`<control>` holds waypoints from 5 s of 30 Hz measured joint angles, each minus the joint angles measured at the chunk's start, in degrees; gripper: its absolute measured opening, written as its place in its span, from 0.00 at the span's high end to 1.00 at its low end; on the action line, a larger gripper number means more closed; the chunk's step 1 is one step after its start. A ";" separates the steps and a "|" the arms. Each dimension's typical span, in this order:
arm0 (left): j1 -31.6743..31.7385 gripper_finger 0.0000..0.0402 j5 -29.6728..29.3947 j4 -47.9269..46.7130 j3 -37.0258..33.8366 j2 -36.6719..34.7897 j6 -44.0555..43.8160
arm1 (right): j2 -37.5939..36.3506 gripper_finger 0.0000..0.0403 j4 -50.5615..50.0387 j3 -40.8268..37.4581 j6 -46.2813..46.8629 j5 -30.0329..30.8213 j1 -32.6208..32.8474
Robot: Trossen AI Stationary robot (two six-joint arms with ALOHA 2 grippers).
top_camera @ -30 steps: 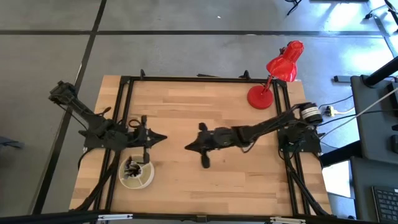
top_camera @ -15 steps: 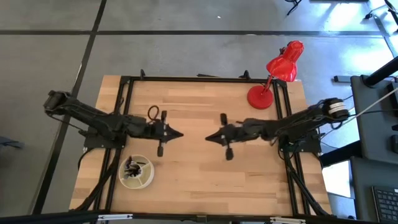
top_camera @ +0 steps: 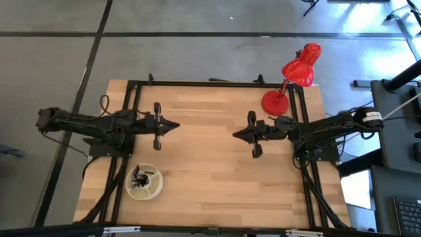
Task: Put items in baskets/containers
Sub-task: Return to Home Position
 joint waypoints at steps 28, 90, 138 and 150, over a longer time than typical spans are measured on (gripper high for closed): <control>18.43 0.98 16.95 -7.72 -10.56 -20.57 -1.67 | -42.17 0.99 -23.43 -16.00 -0.47 -7.76 -5.51; 18.99 0.99 17.39 -13.01 -21.67 -38.08 -6.64 | -48.08 0.97 -24.76 -20.66 0.72 -12.54 -6.51; 18.96 0.99 23.57 -13.36 -21.67 -37.75 -11.83 | -64.32 0.97 -44.30 -20.66 8.64 -14.95 -6.70; 18.96 0.99 23.57 -13.36 -21.67 -37.72 -11.74 | -64.32 0.98 -44.47 -20.66 8.60 -14.95 -6.70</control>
